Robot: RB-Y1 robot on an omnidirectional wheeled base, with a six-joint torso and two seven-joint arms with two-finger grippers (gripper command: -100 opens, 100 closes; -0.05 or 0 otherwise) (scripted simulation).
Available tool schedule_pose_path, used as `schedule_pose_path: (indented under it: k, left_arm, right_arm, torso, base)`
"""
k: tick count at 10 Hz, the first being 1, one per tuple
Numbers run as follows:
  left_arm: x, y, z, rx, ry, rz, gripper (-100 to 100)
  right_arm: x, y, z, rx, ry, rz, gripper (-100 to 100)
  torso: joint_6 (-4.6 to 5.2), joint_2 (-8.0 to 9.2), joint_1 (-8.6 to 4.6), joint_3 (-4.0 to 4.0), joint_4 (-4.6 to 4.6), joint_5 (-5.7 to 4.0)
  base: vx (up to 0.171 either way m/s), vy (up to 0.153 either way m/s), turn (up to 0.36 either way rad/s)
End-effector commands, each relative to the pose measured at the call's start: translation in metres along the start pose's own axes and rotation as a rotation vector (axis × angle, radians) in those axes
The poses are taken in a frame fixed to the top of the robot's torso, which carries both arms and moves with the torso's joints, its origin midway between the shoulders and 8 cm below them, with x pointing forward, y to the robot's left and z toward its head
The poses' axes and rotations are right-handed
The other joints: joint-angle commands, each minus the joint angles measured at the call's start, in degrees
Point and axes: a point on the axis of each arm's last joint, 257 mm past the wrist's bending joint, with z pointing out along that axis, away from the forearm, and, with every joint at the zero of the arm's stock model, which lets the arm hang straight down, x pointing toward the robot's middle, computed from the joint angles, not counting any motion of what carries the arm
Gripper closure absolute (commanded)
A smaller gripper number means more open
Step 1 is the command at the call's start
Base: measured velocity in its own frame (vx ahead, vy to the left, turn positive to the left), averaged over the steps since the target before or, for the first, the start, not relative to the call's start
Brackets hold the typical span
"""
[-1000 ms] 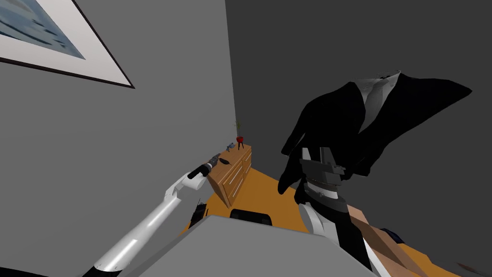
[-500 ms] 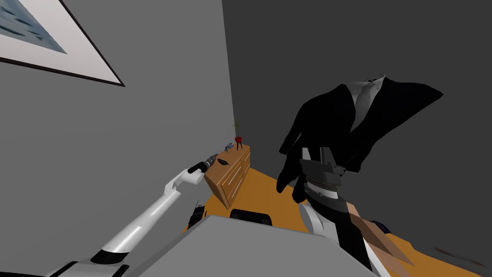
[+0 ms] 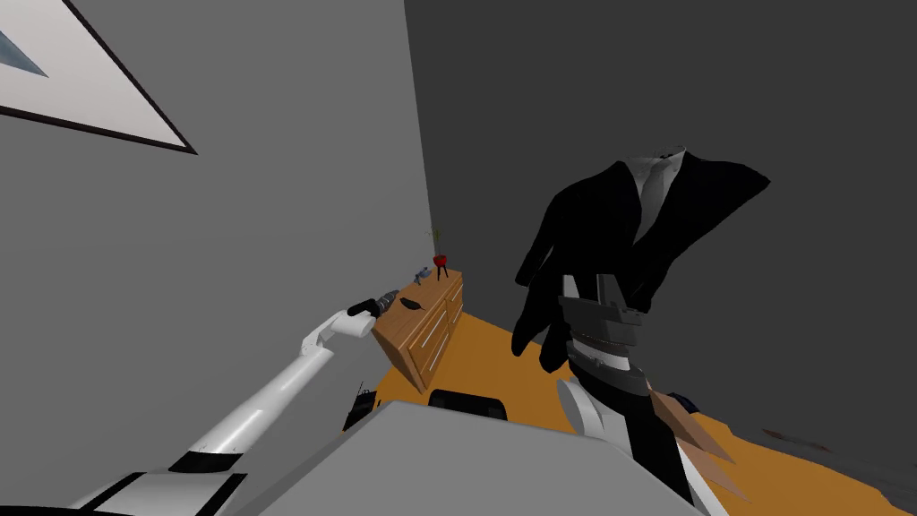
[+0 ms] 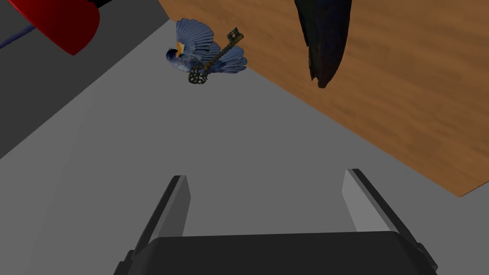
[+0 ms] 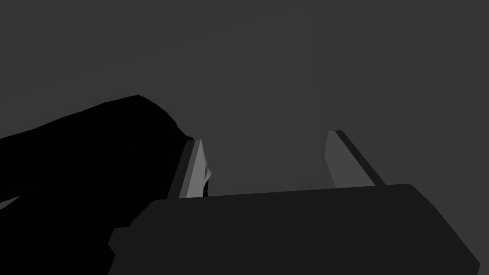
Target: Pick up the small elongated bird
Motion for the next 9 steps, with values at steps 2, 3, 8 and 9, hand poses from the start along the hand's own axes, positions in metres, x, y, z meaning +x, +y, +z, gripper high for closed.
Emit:
schedule_pose_path:
  k: [2,3,8,9]
  left_arm:
    - [-0.02,0.025,0.005,-0.098,-0.012,0.013,-100]
    - [-0.019,0.027,0.005,-0.107,-0.01,0.013,-100]
    - [-0.05,0.066,0.004,-0.262,-0.023,0.021,-100]
    - [-0.065,0.079,0.002,-0.315,-0.031,0.02,-100]
  right_arm:
    - [0.0,0.0,0.0,0.0,0.0,0.0,0]
    - [0.0,0.0,0.0,0.0,0.0,0.0,0]
    - [0.0,0.0,0.0,0.0,0.0,0.0,0]
    - [0.0,0.0,0.0,0.0,0.0,0.0,0]
  torso:
    - [0.05,-0.02,-0.01,-0.01,0.0,0.0]
    - [0.0,-0.02,-0.01,-0.01,0.0,0.0]
    - [0.0,-0.05,-0.02,-0.03,-0.01,0.0]
    - [-0.01,-0.02,-0.02,-0.01,0.0,0.0]
  base:
    - [0.01,-0.005,-0.098]
    - [0.005,-0.001,0.014]
    - [0.014,-0.007,-0.074]
    - [0.02,-0.014,-0.102]
